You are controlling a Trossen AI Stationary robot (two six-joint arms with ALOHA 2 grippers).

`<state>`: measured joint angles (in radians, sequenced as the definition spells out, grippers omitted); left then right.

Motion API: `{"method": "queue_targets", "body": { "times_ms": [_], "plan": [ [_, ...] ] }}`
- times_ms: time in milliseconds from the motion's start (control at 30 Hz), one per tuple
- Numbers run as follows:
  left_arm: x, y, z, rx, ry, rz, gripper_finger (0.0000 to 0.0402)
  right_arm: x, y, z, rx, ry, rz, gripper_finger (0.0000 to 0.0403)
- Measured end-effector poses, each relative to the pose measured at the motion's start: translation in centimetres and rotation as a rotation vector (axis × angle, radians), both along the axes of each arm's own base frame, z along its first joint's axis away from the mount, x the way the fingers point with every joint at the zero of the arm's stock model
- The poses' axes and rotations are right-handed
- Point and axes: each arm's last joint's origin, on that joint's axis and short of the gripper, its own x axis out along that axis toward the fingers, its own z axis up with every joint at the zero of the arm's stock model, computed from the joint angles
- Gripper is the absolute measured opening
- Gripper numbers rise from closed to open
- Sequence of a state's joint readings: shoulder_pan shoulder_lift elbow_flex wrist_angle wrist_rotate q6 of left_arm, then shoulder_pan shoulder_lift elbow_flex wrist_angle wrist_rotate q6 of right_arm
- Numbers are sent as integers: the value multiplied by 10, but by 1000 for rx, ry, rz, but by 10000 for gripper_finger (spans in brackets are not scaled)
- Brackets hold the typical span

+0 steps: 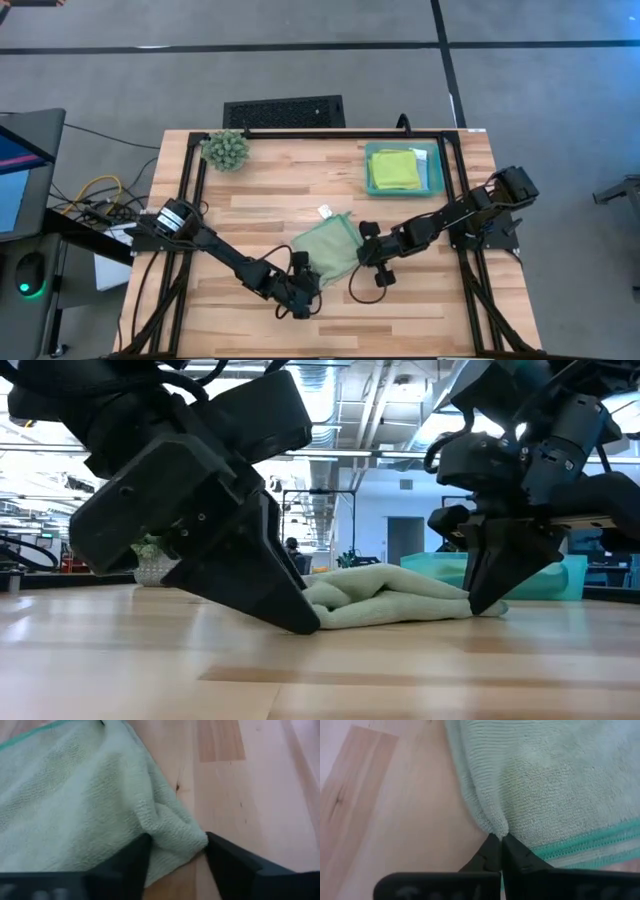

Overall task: Fold microfiber towels
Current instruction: Stack the light green microfiber cloth on top of the green microfiber in the blue bin

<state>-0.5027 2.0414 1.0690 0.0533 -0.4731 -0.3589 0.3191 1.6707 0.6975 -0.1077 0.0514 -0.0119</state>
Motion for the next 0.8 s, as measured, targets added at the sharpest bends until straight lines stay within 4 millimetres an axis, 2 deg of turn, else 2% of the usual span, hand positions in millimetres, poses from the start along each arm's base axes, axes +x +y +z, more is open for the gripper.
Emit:
{"method": "queue_targets", "body": {
  "times_ms": [200,233,333,400,567,667,800],
  "plan": [
    [-1,-3,4,88,-16,65,35,0,0,0,39,14,-60,13],
    [0,-3,5,95,-6,70,19,-1,0,2,52,19,-66,13],
    [4,-4,12,101,32,85,12,-6,-1,8,83,38,-82,6],
    [7,-7,23,119,61,84,6,-11,-2,16,115,49,-102,6],
    [16,-10,78,141,54,44,3,-24,-5,51,196,-5,-154,4],
    [22,4,109,155,31,39,2,-34,-9,73,244,-50,-194,3],
    [34,37,144,132,-19,63,2,-50,-16,110,288,-81,-253,3]
  ]
}}
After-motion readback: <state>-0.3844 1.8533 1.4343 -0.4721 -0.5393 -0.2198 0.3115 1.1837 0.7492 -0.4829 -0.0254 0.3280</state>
